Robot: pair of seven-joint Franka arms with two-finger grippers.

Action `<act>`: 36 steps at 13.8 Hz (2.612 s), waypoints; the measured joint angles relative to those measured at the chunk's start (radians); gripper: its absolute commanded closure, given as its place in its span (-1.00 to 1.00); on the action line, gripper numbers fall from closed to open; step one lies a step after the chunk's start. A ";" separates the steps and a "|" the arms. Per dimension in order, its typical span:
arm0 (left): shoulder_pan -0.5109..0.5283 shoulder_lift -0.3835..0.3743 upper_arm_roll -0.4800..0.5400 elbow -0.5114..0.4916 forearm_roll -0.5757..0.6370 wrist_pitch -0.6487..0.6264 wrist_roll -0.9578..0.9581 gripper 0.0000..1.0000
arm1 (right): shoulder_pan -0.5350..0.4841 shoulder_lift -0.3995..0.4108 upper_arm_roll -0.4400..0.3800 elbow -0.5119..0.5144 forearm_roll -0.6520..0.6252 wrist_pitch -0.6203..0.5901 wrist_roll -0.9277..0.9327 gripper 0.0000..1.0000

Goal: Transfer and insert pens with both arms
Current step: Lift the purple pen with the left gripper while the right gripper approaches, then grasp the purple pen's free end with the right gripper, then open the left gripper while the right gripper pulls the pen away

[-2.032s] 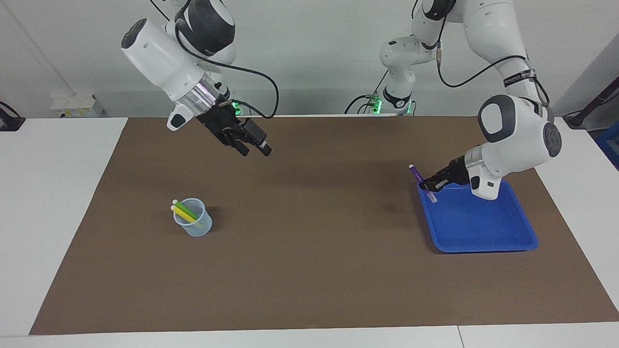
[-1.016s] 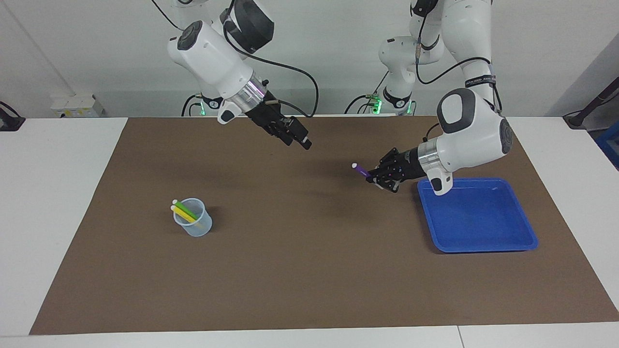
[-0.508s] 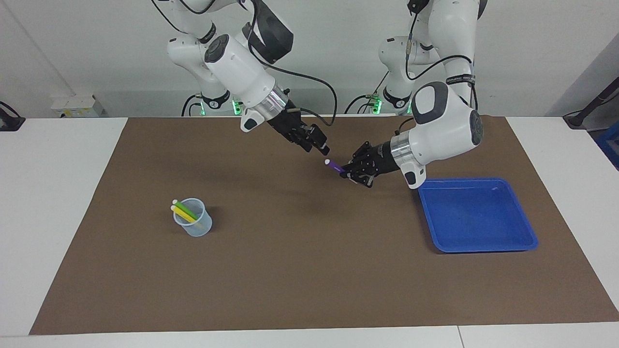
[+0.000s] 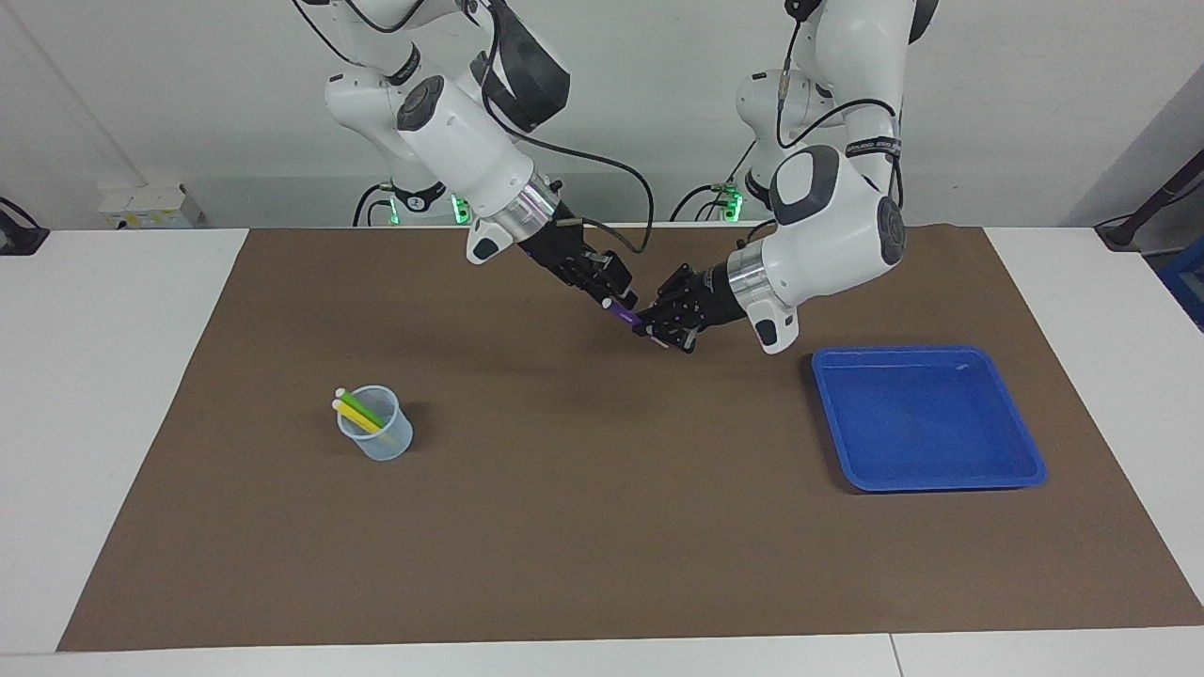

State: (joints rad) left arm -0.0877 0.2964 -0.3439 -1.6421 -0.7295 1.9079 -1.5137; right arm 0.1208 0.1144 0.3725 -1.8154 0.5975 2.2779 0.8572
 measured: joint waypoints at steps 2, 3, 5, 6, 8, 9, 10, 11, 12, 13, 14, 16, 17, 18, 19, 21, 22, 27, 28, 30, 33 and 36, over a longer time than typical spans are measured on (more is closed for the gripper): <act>0.000 0.000 0.001 0.000 0.000 0.001 0.000 1.00 | -0.002 0.001 -0.003 0.000 0.000 -0.004 -0.005 0.35; 0.000 0.000 0.001 0.000 0.000 0.001 0.000 1.00 | -0.004 0.001 -0.003 0.000 0.000 -0.006 -0.006 0.35; 0.000 0.000 0.001 0.000 0.000 0.001 0.000 1.00 | -0.008 0.002 -0.003 0.000 0.000 -0.008 -0.006 0.52; 0.000 0.000 0.001 0.000 0.000 0.001 0.000 1.00 | -0.008 0.002 -0.003 0.000 0.000 -0.009 -0.006 0.80; 0.000 0.000 0.002 -0.001 0.000 0.001 0.000 1.00 | -0.008 0.002 -0.003 0.000 0.000 -0.009 -0.007 1.00; 0.000 0.000 0.001 -0.003 0.000 0.001 0.000 1.00 | -0.008 0.002 -0.002 0.002 -0.001 -0.009 -0.007 1.00; 0.000 0.000 0.001 -0.003 0.000 0.001 0.000 1.00 | -0.008 0.002 -0.002 0.002 -0.001 -0.009 -0.007 1.00; 0.000 0.000 0.001 -0.003 0.000 0.001 0.000 1.00 | -0.008 0.002 -0.002 0.002 -0.001 -0.009 -0.007 1.00; 0.000 0.000 0.001 -0.003 0.000 0.001 0.000 1.00 | -0.008 0.002 -0.002 0.002 -0.001 -0.009 -0.007 1.00; 0.000 0.000 0.001 -0.003 0.000 0.001 0.000 1.00 | -0.008 0.002 -0.002 0.002 -0.001 -0.009 -0.007 1.00; 0.000 0.000 0.001 -0.003 0.000 0.001 0.000 1.00 | -0.008 0.002 -0.002 0.002 -0.003 -0.009 -0.008 1.00; 0.000 0.000 0.001 -0.004 0.000 0.001 0.000 1.00 | -0.008 0.002 -0.001 0.003 -0.013 -0.012 -0.017 1.00; 0.000 0.000 0.000 -0.004 0.000 0.001 0.000 0.96 | -0.008 0.002 -0.001 0.006 -0.018 -0.017 -0.027 1.00; 0.000 0.000 -0.002 -0.004 0.000 0.001 0.000 0.60 | -0.009 0.002 -0.002 0.008 -0.021 -0.025 -0.036 1.00; -0.001 0.000 -0.004 -0.004 -0.001 0.001 -0.001 0.14 | -0.012 0.002 -0.002 0.011 -0.021 -0.035 -0.044 1.00; -0.001 -0.001 -0.005 -0.010 0.000 0.002 0.001 -0.80 | -0.028 0.001 -0.002 0.015 -0.033 -0.073 -0.072 1.00; -0.001 -0.002 -0.002 -0.015 0.001 0.004 0.003 -0.93 | -0.046 -0.001 -0.003 0.016 -0.039 -0.103 -0.099 1.00; 0.000 -0.007 0.003 -0.041 0.002 0.027 0.057 -0.99 | -0.124 -0.012 -0.005 0.035 -0.046 -0.206 -0.210 1.00; 0.001 -0.007 0.004 -0.041 0.002 0.027 0.071 -0.99 | -0.136 -0.017 -0.006 0.037 -0.065 -0.227 -0.240 1.00; 0.003 -0.010 0.009 -0.041 0.002 0.027 0.083 -1.00 | -0.175 -0.037 -0.007 0.039 -0.132 -0.284 -0.307 1.00; 0.004 -0.024 0.015 -0.043 0.006 0.026 0.085 -1.00 | -0.259 -0.070 -0.010 0.040 -0.192 -0.352 -0.420 1.00; 0.004 -0.037 0.016 -0.052 0.121 0.024 0.105 -1.00 | -0.313 -0.085 -0.012 0.040 -0.305 -0.370 -0.493 1.00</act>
State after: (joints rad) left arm -0.0835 0.2593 -0.3278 -1.6938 -0.6087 1.9323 -1.4084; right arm -0.1919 0.0289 0.3602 -1.7753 0.2924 1.9080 0.3644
